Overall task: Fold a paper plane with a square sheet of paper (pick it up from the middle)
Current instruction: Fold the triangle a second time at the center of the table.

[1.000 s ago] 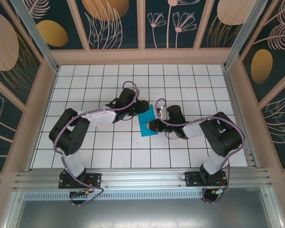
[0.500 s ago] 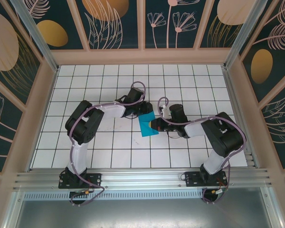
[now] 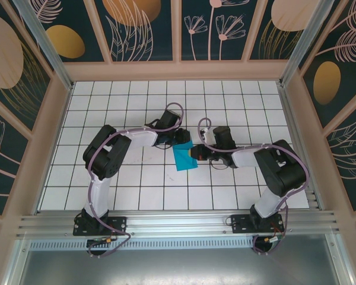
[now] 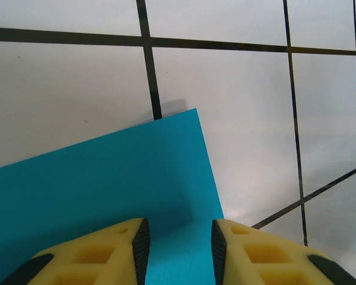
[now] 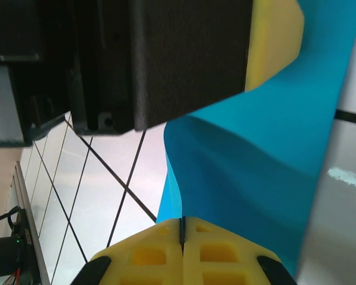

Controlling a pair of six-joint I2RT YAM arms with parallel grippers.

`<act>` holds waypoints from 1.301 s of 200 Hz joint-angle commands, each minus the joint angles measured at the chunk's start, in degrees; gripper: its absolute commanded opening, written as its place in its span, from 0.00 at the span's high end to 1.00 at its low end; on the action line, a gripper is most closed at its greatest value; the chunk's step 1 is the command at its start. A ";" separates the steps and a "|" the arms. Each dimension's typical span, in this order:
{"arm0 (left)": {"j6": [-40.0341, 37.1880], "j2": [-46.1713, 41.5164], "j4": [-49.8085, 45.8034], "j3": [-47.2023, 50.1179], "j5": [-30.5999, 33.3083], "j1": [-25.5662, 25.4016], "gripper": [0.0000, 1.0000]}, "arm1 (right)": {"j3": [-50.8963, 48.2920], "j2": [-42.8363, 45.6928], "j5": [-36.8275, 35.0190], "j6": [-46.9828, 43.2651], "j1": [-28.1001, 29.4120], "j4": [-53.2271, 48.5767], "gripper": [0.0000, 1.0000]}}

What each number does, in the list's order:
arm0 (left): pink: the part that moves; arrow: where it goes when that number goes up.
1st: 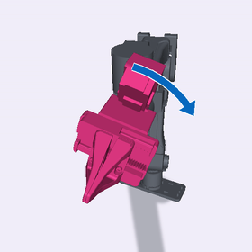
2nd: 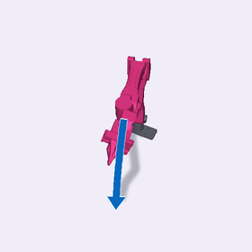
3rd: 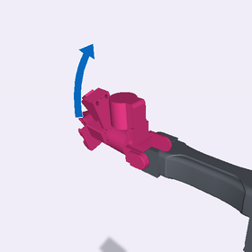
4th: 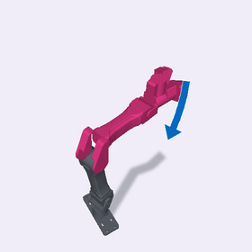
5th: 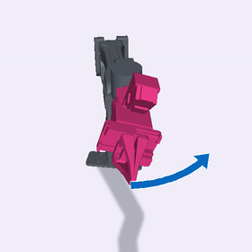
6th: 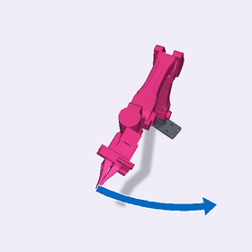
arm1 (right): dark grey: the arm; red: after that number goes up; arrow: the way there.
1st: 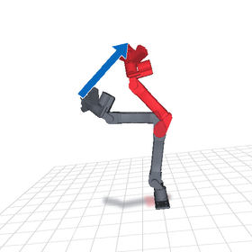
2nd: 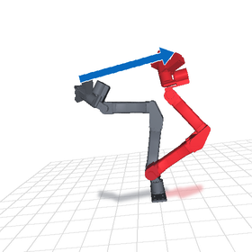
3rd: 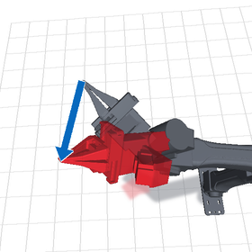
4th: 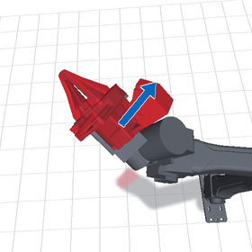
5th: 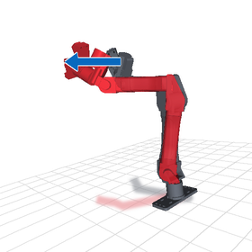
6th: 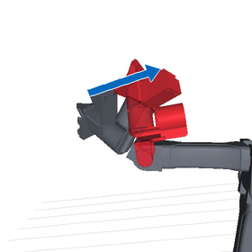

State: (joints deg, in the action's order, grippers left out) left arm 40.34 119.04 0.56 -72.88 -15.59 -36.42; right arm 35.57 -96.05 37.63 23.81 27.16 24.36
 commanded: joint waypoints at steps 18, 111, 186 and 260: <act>-2.85 2.23 -3.05 -1.47 0.63 0.21 0.64 | 3.71 -1.57 3.32 -5.13 -1.78 -3.62 0.98; -5.25 2.55 -3.47 -2.86 -0.12 0.21 0.64 | 8.00 -8.06 10.90 -8.26 -3.76 -4.85 0.98; -6.33 -1.00 -4.40 -4.54 1.40 0.13 0.59 | 9.09 -11.79 13.09 -9.01 -4.83 -4.81 0.99; 6.77 -22.13 3.79 14.64 5.63 -2.23 0.75 | 7.49 -12.87 12.54 -5.27 -4.83 -0.46 1.00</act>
State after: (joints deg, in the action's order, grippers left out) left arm 41.15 102.19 0.71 -65.06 -11.00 -36.60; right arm 43.31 -107.96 49.01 17.50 22.81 20.97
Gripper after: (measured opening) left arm 0.300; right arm 0.063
